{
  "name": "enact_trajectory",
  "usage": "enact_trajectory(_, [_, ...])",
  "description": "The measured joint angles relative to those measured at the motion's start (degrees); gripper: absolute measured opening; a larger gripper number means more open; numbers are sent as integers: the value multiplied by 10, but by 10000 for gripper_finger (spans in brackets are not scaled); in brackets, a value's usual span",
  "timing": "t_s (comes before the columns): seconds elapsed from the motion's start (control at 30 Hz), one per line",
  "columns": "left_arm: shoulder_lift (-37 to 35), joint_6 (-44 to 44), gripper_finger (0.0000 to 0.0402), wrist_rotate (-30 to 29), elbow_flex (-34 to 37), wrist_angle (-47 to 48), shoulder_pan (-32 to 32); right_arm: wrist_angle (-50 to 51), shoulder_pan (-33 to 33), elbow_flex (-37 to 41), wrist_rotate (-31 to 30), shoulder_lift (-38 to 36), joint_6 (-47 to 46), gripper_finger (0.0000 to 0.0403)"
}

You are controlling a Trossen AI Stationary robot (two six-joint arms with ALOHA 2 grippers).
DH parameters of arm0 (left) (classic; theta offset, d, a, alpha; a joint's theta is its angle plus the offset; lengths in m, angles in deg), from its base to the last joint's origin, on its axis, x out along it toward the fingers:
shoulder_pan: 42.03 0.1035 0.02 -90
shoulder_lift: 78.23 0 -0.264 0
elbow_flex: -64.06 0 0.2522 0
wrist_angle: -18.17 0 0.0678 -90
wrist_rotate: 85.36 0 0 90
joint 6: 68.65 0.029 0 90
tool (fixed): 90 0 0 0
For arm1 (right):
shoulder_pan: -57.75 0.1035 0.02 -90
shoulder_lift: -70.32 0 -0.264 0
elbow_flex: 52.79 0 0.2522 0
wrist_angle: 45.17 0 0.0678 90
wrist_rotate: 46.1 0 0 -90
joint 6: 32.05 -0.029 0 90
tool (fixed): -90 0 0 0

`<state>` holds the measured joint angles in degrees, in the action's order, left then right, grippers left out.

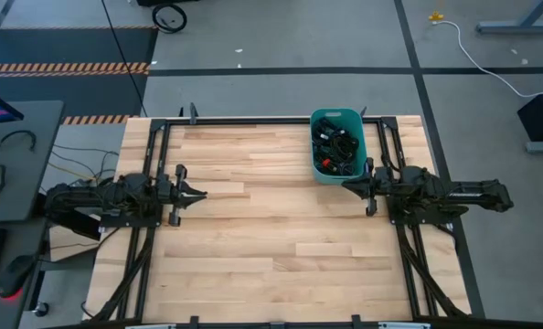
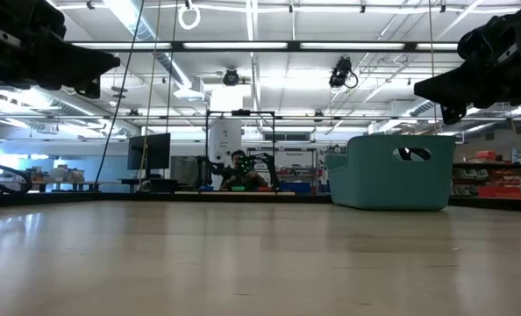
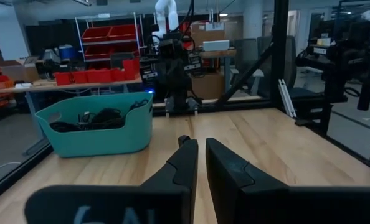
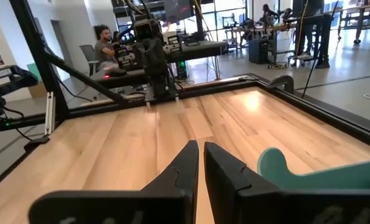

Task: Pick and place USB-C Cables
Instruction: Return to Home Position

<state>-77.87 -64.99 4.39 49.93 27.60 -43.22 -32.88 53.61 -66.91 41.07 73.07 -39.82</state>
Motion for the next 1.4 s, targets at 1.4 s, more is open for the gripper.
enact_trajectory(1.4, [0,0,40,-1,0,-6,0,-1,0,0,-1,0,0,30])
